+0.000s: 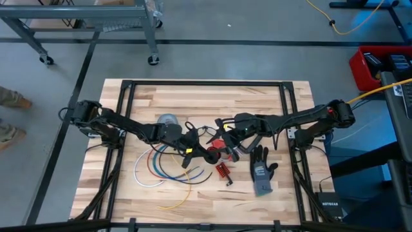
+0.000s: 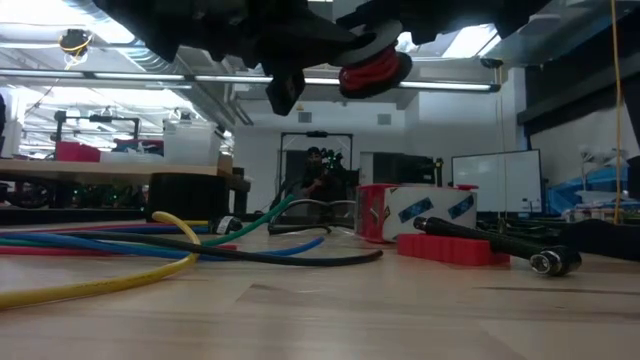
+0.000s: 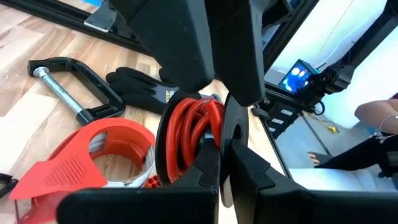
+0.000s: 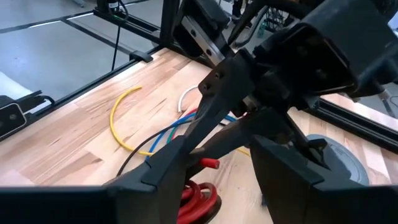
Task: Coil cords
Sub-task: Uncoil the red wire from the spool
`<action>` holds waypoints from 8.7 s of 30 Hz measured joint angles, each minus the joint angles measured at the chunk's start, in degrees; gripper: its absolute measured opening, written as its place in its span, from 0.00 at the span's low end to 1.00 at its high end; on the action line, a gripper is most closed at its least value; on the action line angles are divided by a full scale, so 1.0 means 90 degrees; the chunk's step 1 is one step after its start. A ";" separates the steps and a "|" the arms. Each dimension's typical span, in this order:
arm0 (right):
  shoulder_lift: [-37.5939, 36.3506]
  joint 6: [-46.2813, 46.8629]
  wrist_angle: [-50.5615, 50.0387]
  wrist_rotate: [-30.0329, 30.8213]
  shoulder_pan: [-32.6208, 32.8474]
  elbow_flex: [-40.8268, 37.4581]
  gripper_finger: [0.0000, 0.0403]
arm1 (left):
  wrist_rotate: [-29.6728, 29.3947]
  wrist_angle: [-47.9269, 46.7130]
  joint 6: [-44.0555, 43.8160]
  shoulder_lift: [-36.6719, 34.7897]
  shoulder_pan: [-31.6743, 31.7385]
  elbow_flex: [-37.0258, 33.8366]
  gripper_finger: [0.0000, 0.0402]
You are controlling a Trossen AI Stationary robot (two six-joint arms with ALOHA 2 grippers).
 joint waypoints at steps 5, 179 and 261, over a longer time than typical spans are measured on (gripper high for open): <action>-0.0005 0.0001 -0.0046 -0.0033 0.0000 0.0000 0.46 | 0.0001 0.0080 -0.0051 0.0000 0.0000 -0.0002 0.01; 0.0553 0.1002 0.0420 -0.1107 -0.0002 0.0214 0.20 | 0.0503 -0.0389 -0.0452 -0.0174 -0.0237 -0.0007 0.01; 0.0568 0.1008 0.0962 -0.1258 0.0005 0.0194 0.01 | 0.0545 0.0065 -0.0219 -0.0211 -0.0211 0.0005 0.01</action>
